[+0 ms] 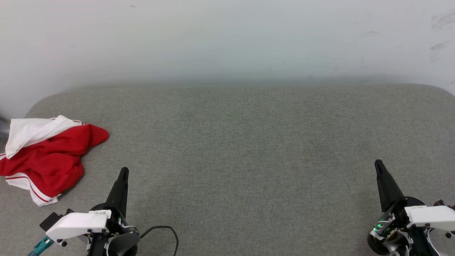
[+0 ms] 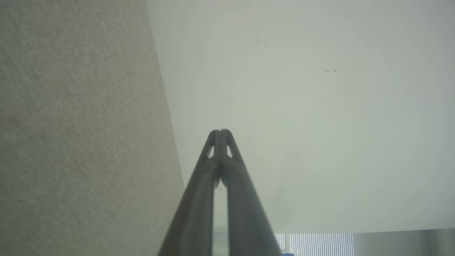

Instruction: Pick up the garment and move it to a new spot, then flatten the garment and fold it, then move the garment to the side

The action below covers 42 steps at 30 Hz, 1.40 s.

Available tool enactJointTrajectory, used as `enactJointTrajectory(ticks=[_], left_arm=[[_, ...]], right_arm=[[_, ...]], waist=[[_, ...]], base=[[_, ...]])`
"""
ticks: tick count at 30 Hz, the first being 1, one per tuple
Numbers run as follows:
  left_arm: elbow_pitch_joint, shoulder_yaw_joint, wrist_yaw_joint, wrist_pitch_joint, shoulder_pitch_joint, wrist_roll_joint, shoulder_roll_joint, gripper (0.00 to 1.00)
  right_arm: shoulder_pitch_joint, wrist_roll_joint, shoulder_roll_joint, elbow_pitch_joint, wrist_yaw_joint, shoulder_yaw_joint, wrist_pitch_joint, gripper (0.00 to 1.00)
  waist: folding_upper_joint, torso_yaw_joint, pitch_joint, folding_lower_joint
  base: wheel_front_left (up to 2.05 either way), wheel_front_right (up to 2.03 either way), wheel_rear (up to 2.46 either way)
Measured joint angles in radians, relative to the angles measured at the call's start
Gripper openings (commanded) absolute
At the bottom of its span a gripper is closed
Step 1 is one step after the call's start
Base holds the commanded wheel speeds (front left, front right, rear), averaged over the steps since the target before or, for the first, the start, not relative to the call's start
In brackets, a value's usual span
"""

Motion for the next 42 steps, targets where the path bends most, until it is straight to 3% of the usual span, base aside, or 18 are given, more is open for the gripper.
enactJointTrajectory(ticks=[42], left_arm=[[0.000,0.000,0.000,0.000,0.000,0.000,0.000,0.00]], right_arm=[[0.000,0.000,0.000,0.000,0.000,0.000,0.000,0.00]], waist=[[0.0000,0.000,0.000,0.0000]], base=[[0.00,0.00,0.00]])
